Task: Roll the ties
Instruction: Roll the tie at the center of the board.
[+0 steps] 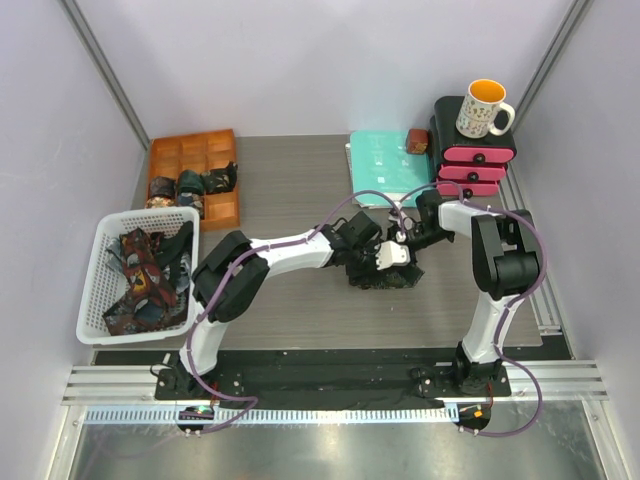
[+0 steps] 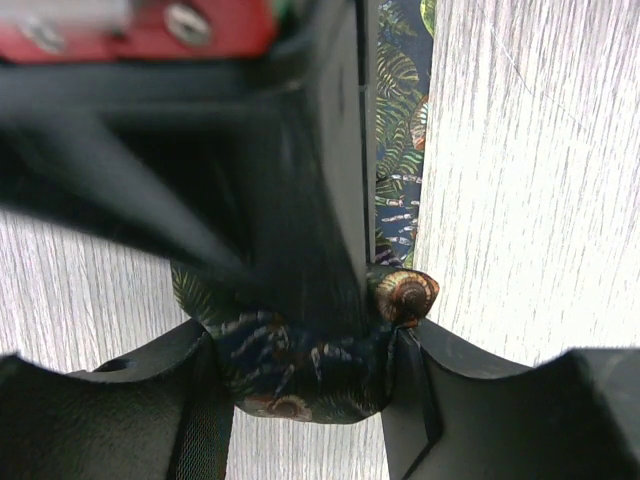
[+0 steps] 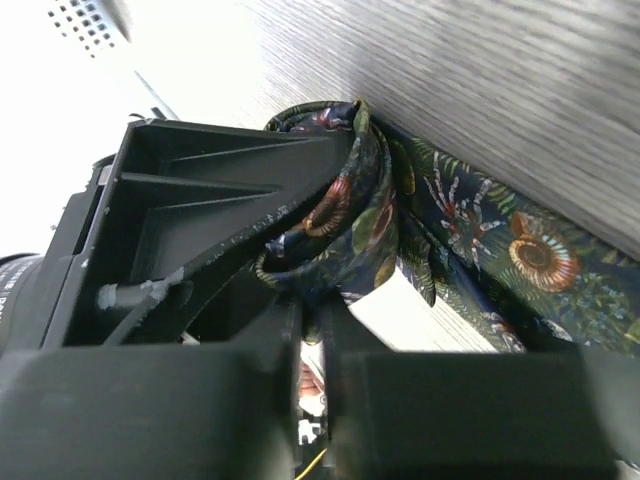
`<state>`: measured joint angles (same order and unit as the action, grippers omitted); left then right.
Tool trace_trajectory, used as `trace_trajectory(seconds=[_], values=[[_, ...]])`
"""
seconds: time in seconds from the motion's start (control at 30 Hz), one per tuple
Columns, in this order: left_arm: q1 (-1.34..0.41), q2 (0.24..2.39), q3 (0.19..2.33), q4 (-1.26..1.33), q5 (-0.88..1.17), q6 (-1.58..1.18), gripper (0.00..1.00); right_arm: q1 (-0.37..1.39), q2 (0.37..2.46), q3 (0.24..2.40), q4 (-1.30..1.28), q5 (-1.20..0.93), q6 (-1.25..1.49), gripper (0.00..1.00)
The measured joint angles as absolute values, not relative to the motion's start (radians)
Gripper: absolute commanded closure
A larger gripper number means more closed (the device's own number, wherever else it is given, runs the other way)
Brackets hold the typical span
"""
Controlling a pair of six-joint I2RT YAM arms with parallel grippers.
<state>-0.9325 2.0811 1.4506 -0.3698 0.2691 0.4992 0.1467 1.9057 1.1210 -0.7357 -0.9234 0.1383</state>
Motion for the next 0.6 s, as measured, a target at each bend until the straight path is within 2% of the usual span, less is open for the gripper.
trace_trajectory(seconds=[0.07, 0.2, 0.27, 0.3, 0.33, 0.6], values=[[-0.928, 2.076, 1.443, -0.358, 0.278, 0.498, 0.48, 0.142, 1.916, 1.121, -0.738, -0.936, 0.142, 0.99], [-0.906, 2.052, 1.403, -0.316, 0.309, 0.490, 0.27, 0.131, 1.933, 1.120, -0.733, -0.945, 0.133, 0.99], [-0.891, 2.030, 1.370, -0.311, 0.332, 0.477, 0.19, 0.126, 1.943, 1.120, -0.733, -0.941, 0.123, 0.99], [-0.881, 2.011, 1.350, -0.318, 0.345, 0.470, 0.07, 0.124, 1.948, 1.118, -0.733, -0.938, 0.114, 0.99], [-0.871, 1.991, 1.327, -0.321, 0.366, 0.461, 0.03, 0.121, 1.954, 1.118, -0.731, -0.936, 0.107, 0.99], [-0.782, 1.695, 1.165, -0.281, 0.390, 0.332, 0.00, 0.096, 2.012, 1.127, -0.751, -0.929, 0.077, 0.99]])
